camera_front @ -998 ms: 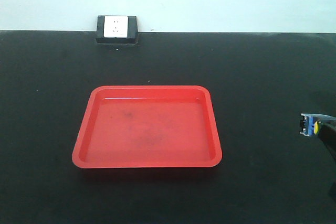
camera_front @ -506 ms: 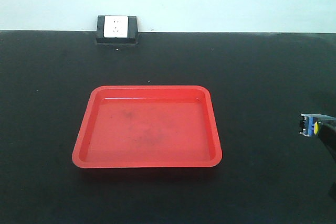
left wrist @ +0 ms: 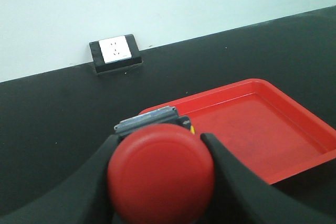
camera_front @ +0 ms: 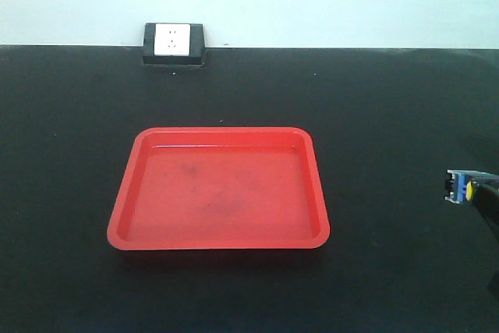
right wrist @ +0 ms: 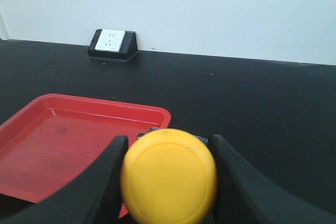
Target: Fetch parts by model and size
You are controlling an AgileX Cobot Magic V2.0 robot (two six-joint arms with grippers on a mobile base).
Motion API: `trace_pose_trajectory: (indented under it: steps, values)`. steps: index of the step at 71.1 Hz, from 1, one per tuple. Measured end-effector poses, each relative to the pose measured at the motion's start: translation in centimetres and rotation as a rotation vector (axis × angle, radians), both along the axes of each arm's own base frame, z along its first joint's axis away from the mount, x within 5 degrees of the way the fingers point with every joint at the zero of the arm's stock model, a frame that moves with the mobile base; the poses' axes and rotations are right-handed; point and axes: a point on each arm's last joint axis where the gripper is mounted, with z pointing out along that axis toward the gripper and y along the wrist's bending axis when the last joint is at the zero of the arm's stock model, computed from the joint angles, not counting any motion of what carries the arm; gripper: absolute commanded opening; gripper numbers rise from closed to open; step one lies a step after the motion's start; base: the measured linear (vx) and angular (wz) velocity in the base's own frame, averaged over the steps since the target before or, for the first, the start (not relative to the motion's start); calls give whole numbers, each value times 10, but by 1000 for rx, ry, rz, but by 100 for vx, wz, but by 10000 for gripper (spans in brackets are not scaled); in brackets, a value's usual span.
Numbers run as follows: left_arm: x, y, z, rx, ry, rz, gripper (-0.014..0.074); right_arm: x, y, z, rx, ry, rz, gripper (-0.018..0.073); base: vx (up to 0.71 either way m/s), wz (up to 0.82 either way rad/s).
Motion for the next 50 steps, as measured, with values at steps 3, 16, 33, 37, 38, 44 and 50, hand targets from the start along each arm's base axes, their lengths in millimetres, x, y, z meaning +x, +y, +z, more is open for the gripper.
trace_pose_trajectory:
  steps: [3,16,33,37,38,44,50]
  values:
    - [0,0,0,0,0,0,-6,0,0,0,0,0,0,-10,0,0]
    - [0,0,0,-9,3,-3,-6,0,0,0,0,0,0,-10,0,0]
    - [-2,-5,0,-107,37,-30,-6,0,0,0,0,0,0,-10,0,0]
    - [-2,-5,0,-109,37,-31,-6,0,0,0,0,0,0,-10,0,0]
    - [-2,-5,0,-110,35,-31,-6,0,0,0,0,0,0,-10,0,0]
    - [1,-6,3,-104,33,-29,-6,0,0,0,0,0,0,-10,0,0]
    - [7,-8,13,-90,47,-26,-6,0,0,0,0,0,0,-10,0,0]
